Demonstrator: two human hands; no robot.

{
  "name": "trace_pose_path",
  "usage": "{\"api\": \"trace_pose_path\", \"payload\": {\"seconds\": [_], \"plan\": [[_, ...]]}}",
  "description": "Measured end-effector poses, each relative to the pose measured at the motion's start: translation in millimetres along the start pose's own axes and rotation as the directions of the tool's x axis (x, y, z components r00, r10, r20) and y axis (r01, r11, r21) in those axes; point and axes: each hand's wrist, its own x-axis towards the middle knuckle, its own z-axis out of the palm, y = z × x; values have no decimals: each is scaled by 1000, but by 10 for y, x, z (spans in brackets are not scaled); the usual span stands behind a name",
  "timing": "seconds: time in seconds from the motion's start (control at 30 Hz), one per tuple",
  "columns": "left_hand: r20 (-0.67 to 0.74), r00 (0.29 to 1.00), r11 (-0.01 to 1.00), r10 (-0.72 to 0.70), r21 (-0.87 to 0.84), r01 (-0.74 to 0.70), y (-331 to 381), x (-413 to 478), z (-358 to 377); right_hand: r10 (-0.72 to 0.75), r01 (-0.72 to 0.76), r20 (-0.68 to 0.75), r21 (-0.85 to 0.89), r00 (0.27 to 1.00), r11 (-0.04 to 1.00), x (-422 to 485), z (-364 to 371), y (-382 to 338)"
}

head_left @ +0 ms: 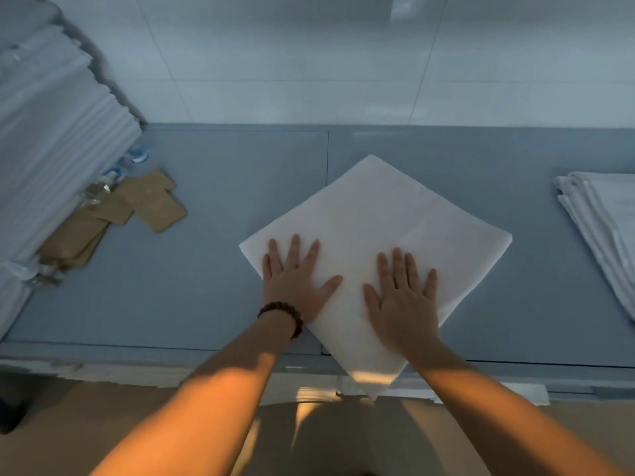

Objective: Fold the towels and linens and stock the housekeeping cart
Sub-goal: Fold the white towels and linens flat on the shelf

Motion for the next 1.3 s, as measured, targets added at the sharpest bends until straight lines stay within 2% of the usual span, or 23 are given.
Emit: {"api": "trace_pose_path", "payload": {"seconds": [0.13,0.3,0.4,0.47,0.53,0.6,0.7,0.8,0.87,0.97,1.03,1.17,1.3], "plan": [[-4,998,997,-65,-49,65,-264,246,-11,28,-29,-10,-7,1000,1000,-7,14,-33],[-18,1000,1000,19,13,-19,-325,573,-71,183,-183,-7,63,983,981,-40,17,-294],[37,999,998,-39,49,37,-246,768,-222,324,-327,42,160,945,931,-118,-12,-537],[96,990,993,-104,64,98,-145,732,-301,357,-372,104,245,928,895,-252,-21,-697],[117,979,985,-169,42,165,-64,568,-342,306,-330,124,299,944,895,-365,-39,-695],[134,974,983,-183,21,182,0,287,-337,191,-210,91,295,977,932,-360,-112,-439],[185,974,992,-130,26,127,130,-257,-180,21,-23,21,98,1000,995,-136,-252,257],[215,972,995,-97,44,90,250,-673,43,-110,119,107,-86,988,989,75,-342,831],[173,981,996,-92,33,88,289,-797,138,-165,186,170,-119,972,975,79,-319,978],[93,994,999,-54,0,55,310,-778,180,-142,164,184,-109,973,980,18,-275,1035],[82,997,1000,2,0,-2,322,-679,170,-115,133,182,-90,977,987,-1,-288,1081],[67,992,993,103,50,-106,275,-342,70,-151,166,177,-72,973,983,-134,-355,1297],[75,985,985,158,53,-162,177,-111,52,-40,49,142,-64,989,997,-307,-357,1331]]}}
